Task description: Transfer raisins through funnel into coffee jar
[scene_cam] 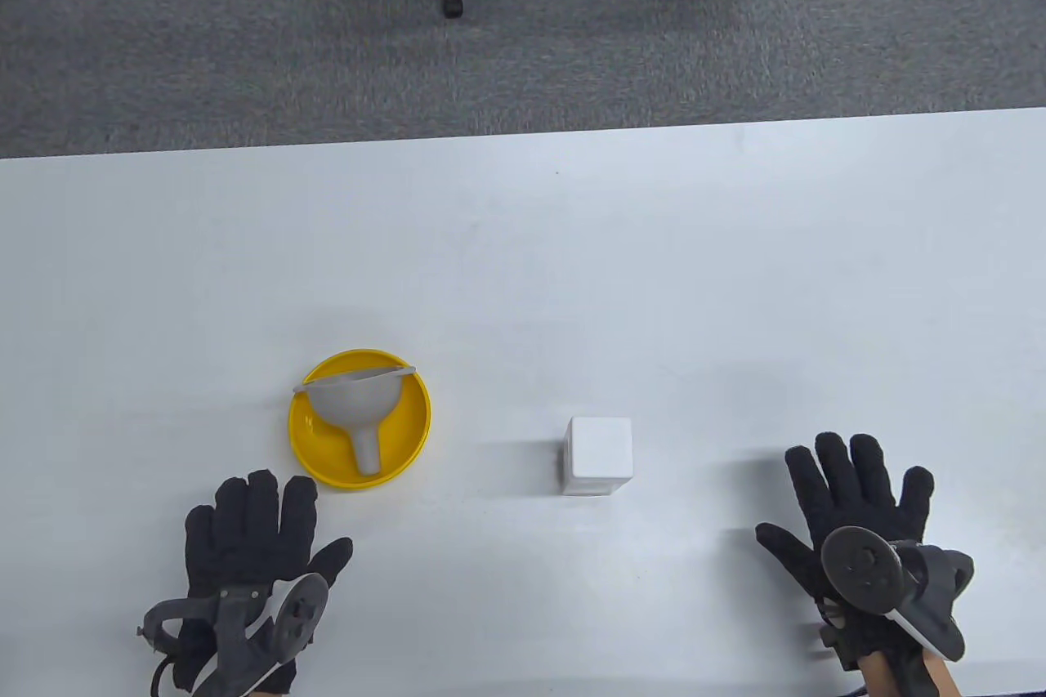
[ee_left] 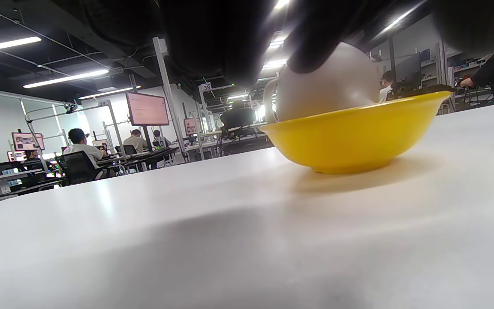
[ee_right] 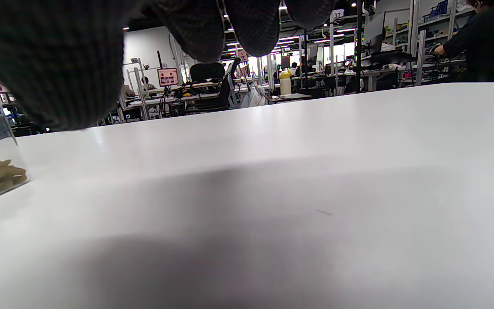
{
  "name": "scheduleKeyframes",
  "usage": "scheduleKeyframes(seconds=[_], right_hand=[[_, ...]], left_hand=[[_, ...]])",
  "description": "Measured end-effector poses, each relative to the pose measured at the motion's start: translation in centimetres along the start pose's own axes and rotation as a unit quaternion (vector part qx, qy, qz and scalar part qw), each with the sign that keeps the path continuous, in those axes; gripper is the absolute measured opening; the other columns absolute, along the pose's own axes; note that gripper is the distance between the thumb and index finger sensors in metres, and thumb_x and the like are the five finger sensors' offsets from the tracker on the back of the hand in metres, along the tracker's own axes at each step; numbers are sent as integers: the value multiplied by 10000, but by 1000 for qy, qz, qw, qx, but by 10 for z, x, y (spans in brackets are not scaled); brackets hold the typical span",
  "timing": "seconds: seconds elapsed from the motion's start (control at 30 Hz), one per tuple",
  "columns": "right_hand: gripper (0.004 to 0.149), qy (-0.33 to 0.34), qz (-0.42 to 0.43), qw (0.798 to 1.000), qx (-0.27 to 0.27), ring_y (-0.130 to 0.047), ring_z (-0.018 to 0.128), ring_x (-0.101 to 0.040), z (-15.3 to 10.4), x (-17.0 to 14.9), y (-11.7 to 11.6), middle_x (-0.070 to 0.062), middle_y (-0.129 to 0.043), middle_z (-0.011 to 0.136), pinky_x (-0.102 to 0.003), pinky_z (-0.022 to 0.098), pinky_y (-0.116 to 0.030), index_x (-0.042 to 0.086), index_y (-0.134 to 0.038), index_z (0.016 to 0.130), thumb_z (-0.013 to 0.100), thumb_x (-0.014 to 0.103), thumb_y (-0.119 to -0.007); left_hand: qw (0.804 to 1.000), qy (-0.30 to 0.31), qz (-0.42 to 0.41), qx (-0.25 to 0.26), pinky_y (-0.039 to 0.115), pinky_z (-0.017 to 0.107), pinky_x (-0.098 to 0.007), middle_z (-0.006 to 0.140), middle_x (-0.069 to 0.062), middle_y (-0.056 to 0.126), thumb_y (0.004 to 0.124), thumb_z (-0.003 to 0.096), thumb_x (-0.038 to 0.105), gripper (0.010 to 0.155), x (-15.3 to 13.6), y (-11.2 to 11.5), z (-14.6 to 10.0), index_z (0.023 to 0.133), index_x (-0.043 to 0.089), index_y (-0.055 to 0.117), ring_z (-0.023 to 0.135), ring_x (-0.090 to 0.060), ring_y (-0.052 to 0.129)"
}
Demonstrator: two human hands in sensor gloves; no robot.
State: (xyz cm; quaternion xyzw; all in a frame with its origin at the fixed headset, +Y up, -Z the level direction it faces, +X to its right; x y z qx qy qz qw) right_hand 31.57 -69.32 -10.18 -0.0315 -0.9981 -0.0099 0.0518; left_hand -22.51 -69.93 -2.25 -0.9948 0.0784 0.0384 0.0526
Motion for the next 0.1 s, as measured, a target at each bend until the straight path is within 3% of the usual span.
scheduleKeyframes(seconds=[0.1], right_hand=[[863, -1, 0, 1000, 6, -438, 1129, -388, 0, 1, -2, -66, -542, 1198, -766, 721, -278, 308, -576, 1072, 344, 664, -875]], left_hand=[[1000, 1, -3, 0, 563, 764, -642, 1146, -70, 691, 695, 376, 771, 812, 0, 0, 0, 1067, 356, 598, 1048, -404, 659]])
Point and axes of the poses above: the tracker on the back of each hand, its own x axis roughly to the thumb side, its own z axis roughly from the wrist to the fingertips, y = z × x, the point moved 3 cm from there along z, roughly from the wrist to the fingertips
